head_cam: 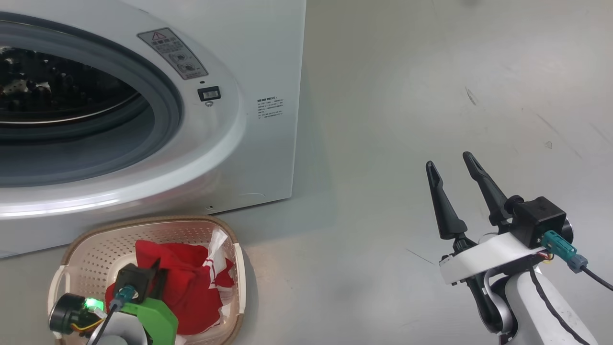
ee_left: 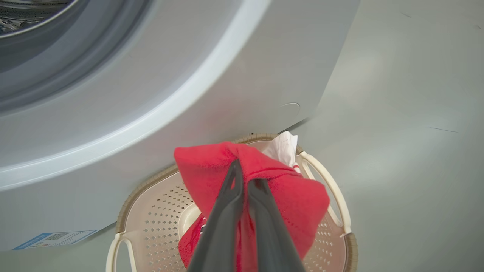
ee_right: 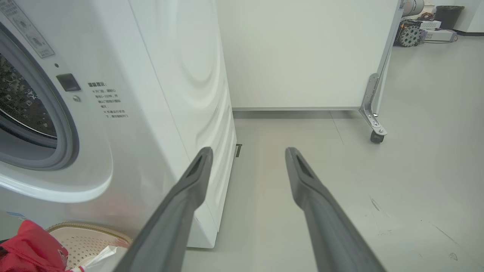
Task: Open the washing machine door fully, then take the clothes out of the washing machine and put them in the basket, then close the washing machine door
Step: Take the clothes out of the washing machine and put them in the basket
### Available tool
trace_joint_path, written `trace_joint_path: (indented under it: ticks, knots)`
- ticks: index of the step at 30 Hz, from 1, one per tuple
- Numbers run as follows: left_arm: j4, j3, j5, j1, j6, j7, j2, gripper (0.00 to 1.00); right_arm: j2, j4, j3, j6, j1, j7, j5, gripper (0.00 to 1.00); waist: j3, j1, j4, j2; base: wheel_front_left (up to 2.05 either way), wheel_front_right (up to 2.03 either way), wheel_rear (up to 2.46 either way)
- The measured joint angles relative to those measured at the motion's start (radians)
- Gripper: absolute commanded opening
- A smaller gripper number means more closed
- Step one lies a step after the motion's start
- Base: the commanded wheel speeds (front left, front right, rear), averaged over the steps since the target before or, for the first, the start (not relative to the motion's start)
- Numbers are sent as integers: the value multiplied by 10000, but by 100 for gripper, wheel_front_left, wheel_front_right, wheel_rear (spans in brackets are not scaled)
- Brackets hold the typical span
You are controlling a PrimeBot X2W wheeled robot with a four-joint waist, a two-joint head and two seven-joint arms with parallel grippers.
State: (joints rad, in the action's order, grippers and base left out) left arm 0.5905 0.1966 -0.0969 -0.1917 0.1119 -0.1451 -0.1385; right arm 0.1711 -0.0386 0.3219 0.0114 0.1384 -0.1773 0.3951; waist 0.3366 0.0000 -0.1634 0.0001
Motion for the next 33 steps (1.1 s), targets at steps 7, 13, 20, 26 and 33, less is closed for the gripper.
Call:
trace_joint_path:
  ticks: [7,13,20,26,33]
  knots:
    - [1028,-351,-397,-169,2,221,-2,0,2,-2,-42,2,21,-42,-2,100,181,0,-180,0,0,0,0]
    - [1685,-867,-901,-587,2,307,31,0,40,29,-109,13,36,-44,-12,100,392,0,-246,0,0,0,0]
    - [2412,-1266,-1256,-1033,-17,397,138,0,224,194,-173,35,69,-42,-123,100,680,0,-232,0,0,0,0]
    - [2957,-1317,-1266,-1377,-81,395,123,0,376,332,-217,107,181,-38,-238,100,909,0,-202,0,0,0,0]
    - [3622,-1503,-1323,-1603,-324,384,128,0,512,506,-234,178,180,50,-309,100,1081,0,-157,0,0,0,0]
